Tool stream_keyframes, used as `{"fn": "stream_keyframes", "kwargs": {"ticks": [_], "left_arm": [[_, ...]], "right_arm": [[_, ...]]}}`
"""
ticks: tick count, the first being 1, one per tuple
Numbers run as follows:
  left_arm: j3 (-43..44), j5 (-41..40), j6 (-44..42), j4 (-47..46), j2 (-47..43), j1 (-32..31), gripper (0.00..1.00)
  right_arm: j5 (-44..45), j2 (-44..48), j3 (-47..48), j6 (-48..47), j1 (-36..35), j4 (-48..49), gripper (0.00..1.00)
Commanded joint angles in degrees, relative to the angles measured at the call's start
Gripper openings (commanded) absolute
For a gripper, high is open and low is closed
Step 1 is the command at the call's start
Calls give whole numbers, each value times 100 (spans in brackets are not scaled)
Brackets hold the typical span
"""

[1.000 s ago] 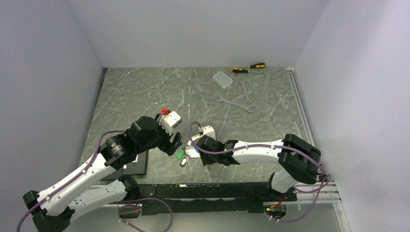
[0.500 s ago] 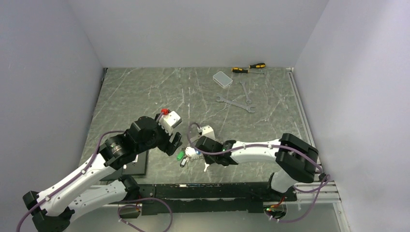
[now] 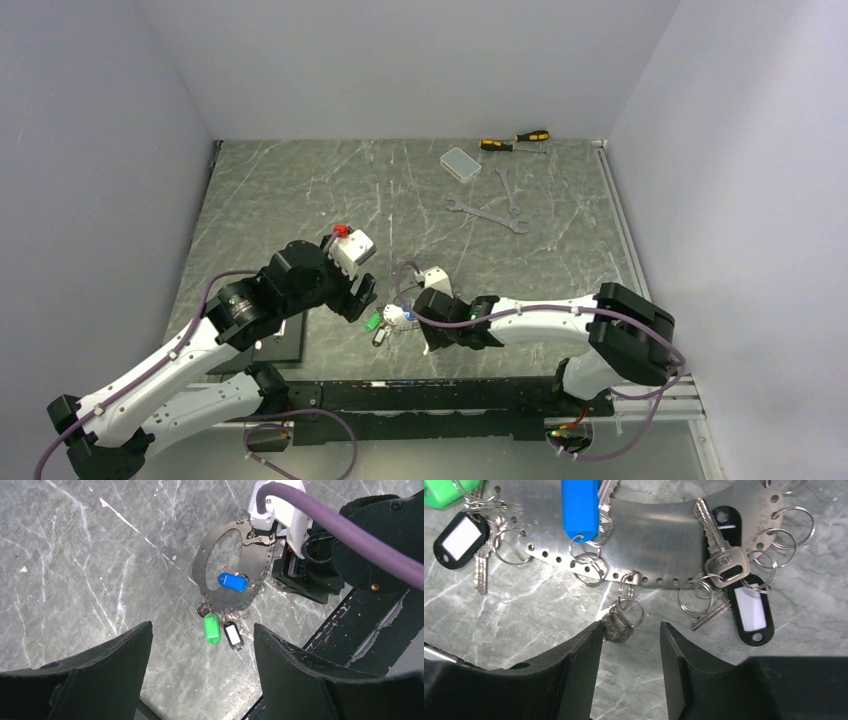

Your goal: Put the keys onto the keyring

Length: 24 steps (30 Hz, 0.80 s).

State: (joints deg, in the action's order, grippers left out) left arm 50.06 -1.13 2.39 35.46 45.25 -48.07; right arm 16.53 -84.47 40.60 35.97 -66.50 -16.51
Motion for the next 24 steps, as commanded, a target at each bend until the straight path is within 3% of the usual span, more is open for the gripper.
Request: {"fn": "stream_keyframes", "kwargs": {"ticks": [1,13,16,20,22,24], "left_arm": [[74,60,15,4,10,24,78],[80,60,6,10,-7,33,78],[83,60,1,13,-33,31,78],[67,51,7,5,-74,32,78],[69,51,17,9,-66,27,78],[74,59,14,13,-56,33,78]], "right_arm": [[-133,-288,144,249,-202,-176,49],[138,-61,80,351,-469,-1201,51],[400,16,124,479,-461,-1580,37],[377,5,201,574,-460,-1765,28],[321,82,203,618,-469,-1873,30],[244,280,167,631,-477,-1924,38]]}}
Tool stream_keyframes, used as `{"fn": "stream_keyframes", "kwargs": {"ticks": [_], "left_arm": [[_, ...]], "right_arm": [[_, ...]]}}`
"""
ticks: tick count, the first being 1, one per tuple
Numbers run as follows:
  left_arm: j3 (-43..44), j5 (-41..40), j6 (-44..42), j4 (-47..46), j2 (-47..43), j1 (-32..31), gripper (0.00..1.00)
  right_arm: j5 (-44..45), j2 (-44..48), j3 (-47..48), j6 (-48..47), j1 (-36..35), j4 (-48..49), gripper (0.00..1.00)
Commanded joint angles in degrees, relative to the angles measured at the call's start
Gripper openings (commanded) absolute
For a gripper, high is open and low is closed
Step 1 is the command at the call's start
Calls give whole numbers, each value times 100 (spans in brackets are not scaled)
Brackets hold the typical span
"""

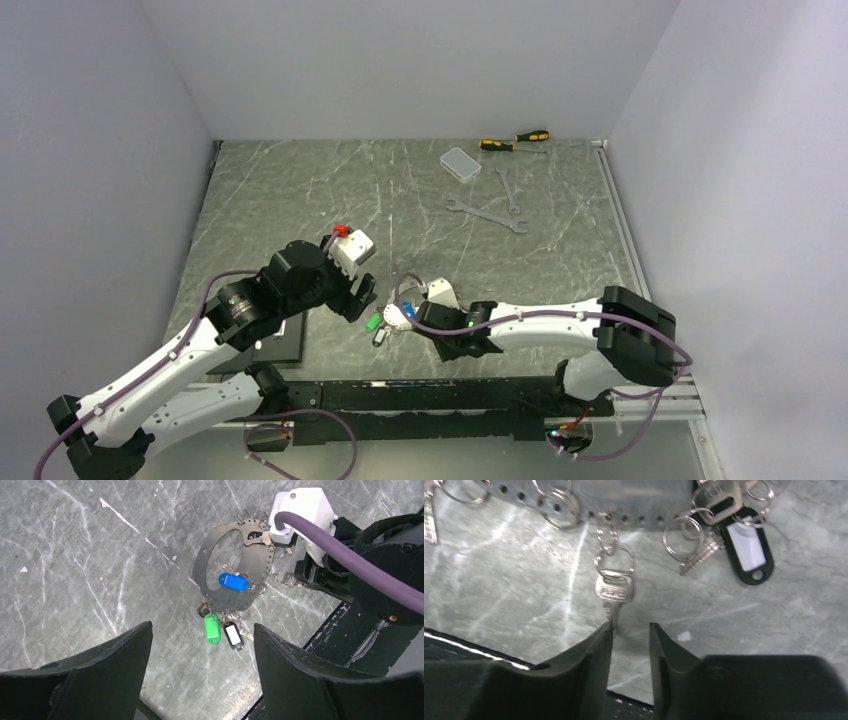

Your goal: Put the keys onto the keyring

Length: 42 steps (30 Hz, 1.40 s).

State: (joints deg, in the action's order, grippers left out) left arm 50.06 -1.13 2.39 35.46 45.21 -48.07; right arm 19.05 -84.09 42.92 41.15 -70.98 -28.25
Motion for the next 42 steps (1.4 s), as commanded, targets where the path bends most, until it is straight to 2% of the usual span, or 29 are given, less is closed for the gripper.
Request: {"fn": "stream_keyframes", "kwargs": {"ticks": [1,3,7,14,23,30,36,42], "left_arm": [[81,60,11,18,-49,35,78],[83,60,6,15,-48,35,78],[83,60,6,9,-81,44,78],[74,51,12,22,-104,40,78],[74,51,-6,22,-115,42,78],[74,44,-9,40,-105,40,79],[74,47,-5,40,-93,44,78],[74,34,-7,40,-80,44,78]], "right_arm": [[-47,380,-84,106,-30,-733,43],[-95,701,-131,41,-25,-618,53],[-19,1199,-160,-152,10,-181,59],[-74,728,72,-560,417,559,49],[-234,-27,82,-819,484,1345,34],[-190,-268,103,-799,481,1251,23],[-310,-2,-146,-664,481,1048,22],[-612,307,-341,-643,437,959,26]]}}
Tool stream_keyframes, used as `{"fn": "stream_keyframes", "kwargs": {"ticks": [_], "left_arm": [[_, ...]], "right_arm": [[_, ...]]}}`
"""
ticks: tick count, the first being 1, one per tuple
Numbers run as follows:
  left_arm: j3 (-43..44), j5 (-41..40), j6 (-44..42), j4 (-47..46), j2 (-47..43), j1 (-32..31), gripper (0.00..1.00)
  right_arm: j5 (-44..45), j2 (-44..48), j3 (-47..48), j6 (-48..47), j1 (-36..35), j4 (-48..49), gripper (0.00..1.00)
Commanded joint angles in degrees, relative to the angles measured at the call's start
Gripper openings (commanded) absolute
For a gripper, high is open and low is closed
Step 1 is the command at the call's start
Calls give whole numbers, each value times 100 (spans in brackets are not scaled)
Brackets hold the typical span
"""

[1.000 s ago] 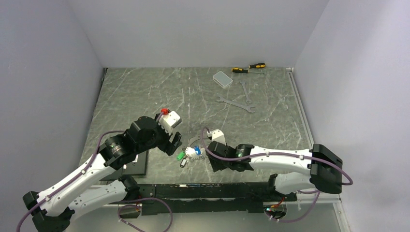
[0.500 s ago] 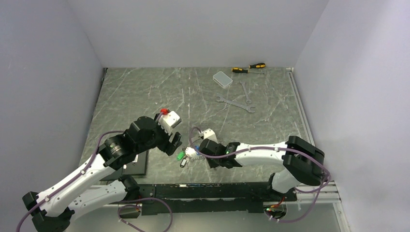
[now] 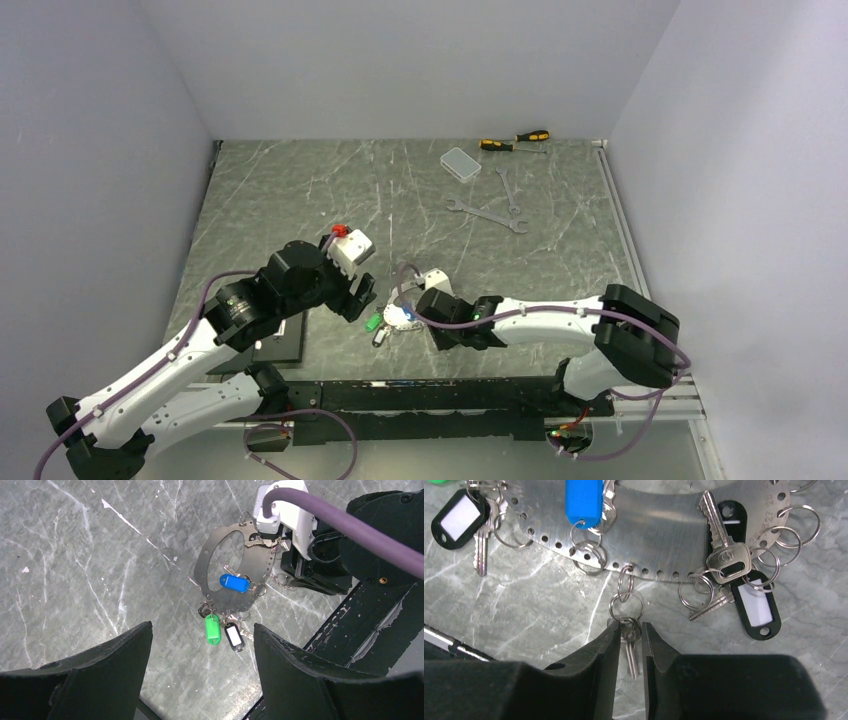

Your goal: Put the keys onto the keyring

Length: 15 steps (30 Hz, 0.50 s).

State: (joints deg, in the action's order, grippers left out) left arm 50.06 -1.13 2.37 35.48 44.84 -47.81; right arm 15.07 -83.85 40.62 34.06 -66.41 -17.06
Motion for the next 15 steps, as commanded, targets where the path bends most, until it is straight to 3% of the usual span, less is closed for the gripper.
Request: {"fn": "stream_keyframes", "kwargs": {"ticks": [1,15], "left_arm": [[74,34,0,39,-33,19,78],[82,-281,32,76,-56,30,79]], "right_arm": [[-248,330,-136,67,-20,-198,28],[-1035,1675,-85,136,-202,-680,54]]}}
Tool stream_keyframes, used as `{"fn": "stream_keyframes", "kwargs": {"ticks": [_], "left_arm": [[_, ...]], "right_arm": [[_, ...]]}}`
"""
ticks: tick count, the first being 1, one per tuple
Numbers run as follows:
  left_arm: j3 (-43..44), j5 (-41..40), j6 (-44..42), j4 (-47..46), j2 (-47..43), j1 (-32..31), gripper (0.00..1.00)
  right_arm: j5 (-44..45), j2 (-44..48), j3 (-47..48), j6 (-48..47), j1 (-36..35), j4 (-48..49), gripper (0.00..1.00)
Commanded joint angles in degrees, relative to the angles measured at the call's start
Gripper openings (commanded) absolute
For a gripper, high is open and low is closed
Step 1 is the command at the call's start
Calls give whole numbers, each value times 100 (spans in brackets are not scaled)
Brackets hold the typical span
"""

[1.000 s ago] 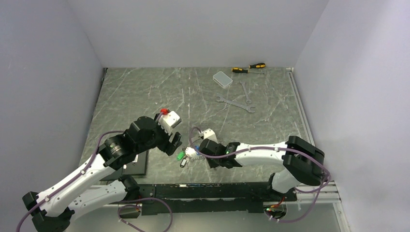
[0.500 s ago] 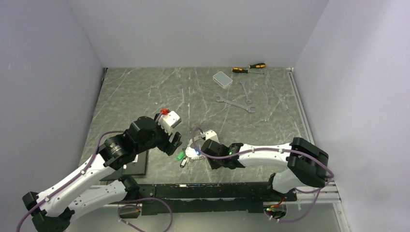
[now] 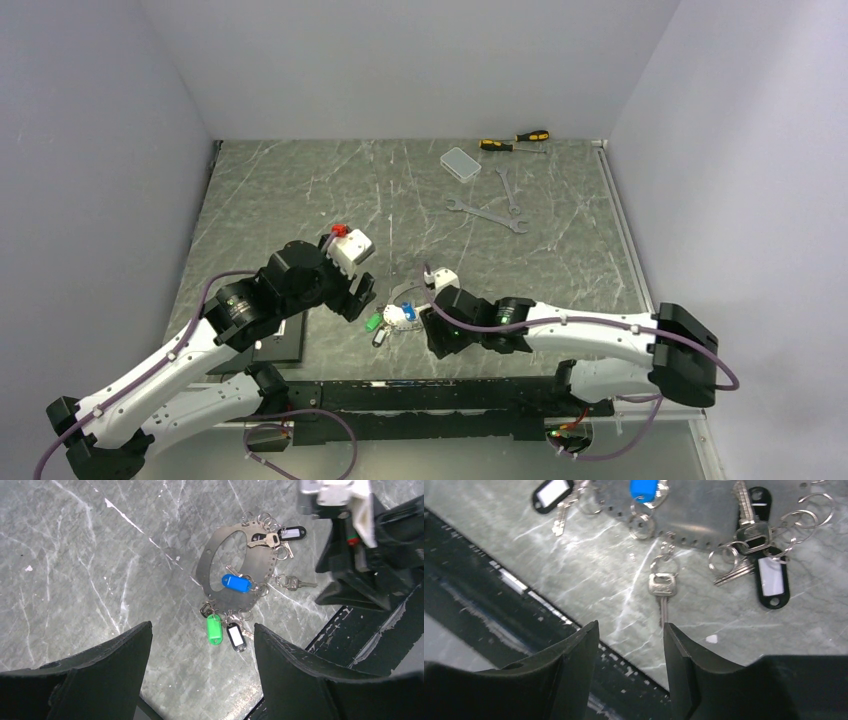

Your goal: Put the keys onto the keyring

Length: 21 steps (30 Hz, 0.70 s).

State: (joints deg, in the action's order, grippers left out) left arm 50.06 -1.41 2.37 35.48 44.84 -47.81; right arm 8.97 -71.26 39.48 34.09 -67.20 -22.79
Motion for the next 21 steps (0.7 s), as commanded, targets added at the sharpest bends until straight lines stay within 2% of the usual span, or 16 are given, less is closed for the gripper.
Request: {"fn": "stream_keyframes", "kwargs": {"ticks": [1,6,11,14,21], "left_arm": [[83,-400,61,93,-59,39,79],[85,-920,173,129,-170,59,84],[30,-1155,228,64,-428,80,98],[21,-1302,250,55,-520,88,99],[-5,-1450,246,28,-698,97,99]], "right_arm": [[-446,512,-28,208,-187,-137,55],[-327,1049,-407,515,-609,28,58],[-183,1333,-688,590,-909,342,62],[18,1290,-635,570,-1096,332,65],[368,1021,-510,516,-1355,290,81]]}}
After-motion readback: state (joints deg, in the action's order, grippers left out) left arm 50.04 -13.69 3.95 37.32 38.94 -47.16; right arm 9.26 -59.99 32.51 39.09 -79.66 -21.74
